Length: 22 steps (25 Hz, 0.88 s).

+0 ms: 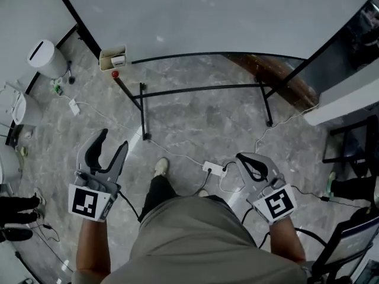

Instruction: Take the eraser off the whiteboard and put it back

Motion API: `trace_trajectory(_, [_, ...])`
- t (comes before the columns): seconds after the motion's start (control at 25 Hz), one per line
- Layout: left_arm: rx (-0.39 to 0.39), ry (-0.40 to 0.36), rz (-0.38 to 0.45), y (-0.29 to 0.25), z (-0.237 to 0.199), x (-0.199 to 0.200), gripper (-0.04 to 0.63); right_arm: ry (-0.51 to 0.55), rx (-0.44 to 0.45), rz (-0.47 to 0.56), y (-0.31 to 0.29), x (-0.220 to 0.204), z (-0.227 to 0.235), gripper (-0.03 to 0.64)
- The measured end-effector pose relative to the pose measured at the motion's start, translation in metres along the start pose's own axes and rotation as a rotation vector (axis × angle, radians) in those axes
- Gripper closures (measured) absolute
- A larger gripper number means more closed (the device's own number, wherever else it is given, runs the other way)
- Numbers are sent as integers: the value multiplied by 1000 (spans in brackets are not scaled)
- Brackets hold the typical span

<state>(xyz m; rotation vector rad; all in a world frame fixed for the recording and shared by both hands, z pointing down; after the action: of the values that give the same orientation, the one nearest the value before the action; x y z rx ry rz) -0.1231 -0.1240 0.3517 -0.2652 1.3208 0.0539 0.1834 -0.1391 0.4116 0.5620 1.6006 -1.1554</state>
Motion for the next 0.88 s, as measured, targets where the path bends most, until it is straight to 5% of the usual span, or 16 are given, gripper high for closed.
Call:
trace_trajectory(0.2, [117, 5, -56, 75, 71, 11, 451, 55, 116, 25, 44, -24, -4, 614])
trace_trajectory(0.36, [167, 3, -124, 128, 107, 16, 589, 62, 170, 40, 77, -30, -23, 614])
trace_trajectory(0.64, [120, -18, -166, 176, 152, 15, 589, 80, 213, 83, 110, -44, -56, 614])
trace_trajectory(0.88, [126, 49, -117, 246, 169, 17, 589, 120, 219, 99, 124, -31, -110, 614])
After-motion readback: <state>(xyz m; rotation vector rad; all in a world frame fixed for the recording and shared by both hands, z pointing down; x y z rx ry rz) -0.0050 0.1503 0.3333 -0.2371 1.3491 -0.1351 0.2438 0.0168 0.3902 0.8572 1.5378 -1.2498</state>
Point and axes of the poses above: the fingertips, and each gripper's own axes: y backward along the fingers, z to its right, x out of its top, the point moved 2 cm from there along y, backward along the fingers, and after that the axes turned 8 degrees about x, right-handed, at the moved point
